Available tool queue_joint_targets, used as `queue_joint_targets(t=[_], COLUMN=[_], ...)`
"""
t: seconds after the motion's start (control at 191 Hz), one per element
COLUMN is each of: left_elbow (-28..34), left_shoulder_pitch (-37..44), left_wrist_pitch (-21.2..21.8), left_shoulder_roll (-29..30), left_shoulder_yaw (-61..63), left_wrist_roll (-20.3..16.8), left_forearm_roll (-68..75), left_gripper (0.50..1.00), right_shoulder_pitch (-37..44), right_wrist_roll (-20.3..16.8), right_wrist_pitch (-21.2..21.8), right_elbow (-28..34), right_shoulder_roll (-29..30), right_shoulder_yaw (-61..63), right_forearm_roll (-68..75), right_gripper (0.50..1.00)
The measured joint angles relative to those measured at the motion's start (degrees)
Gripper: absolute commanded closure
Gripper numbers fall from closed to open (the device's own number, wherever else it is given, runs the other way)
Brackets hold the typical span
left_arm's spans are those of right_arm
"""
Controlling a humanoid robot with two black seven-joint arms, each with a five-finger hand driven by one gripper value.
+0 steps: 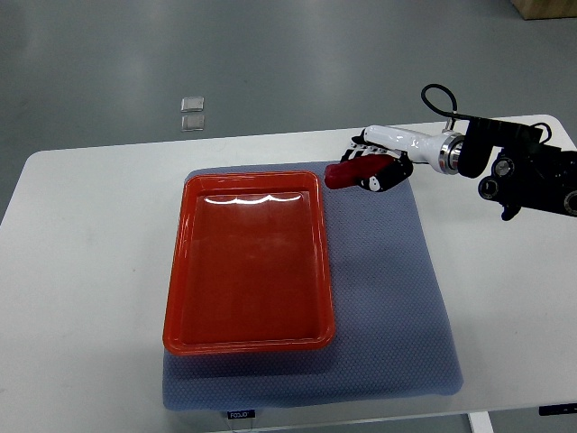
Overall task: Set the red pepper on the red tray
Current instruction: 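Lift the red pepper with the right hand and carry it over the tray, then lower the pepper into the red tray and open the right hand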
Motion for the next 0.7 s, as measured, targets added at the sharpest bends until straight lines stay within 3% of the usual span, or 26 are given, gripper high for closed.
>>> queue_joint_targets(t=[0.246,0.529,0.702], left_elbow=[-0.1,-0.1,-0.1], left_shoulder_pitch=[0.0,0.0,0.0], left_wrist_pitch=[0.0,0.0,0.0], left_shoulder_roll=[0.0,0.0,0.0], left_shoulder_yaw=[0.0,0.0,0.1], left_wrist_roll=[0.0,0.0,0.0], left_forearm_roll=[0.0,0.0,0.0], left_gripper=[0.5,0.5,0.5], right_shoulder_pitch=[5.7,4.9,1.5], right_wrist_roll=[-0.1,-0.1,0.1], right_wrist_pitch=[-0.3,-0.6,-0.8], right_elbow=[-2.8,-10.7,-13.8], right_shoulder_roll=[11.6,26.5,28.3], right_shoulder_yaw=[-4.7,-6.8,-6.6], right_forearm_roll=[5.7,6.1,6.1], right_gripper=[1.0,1.0,1.0])
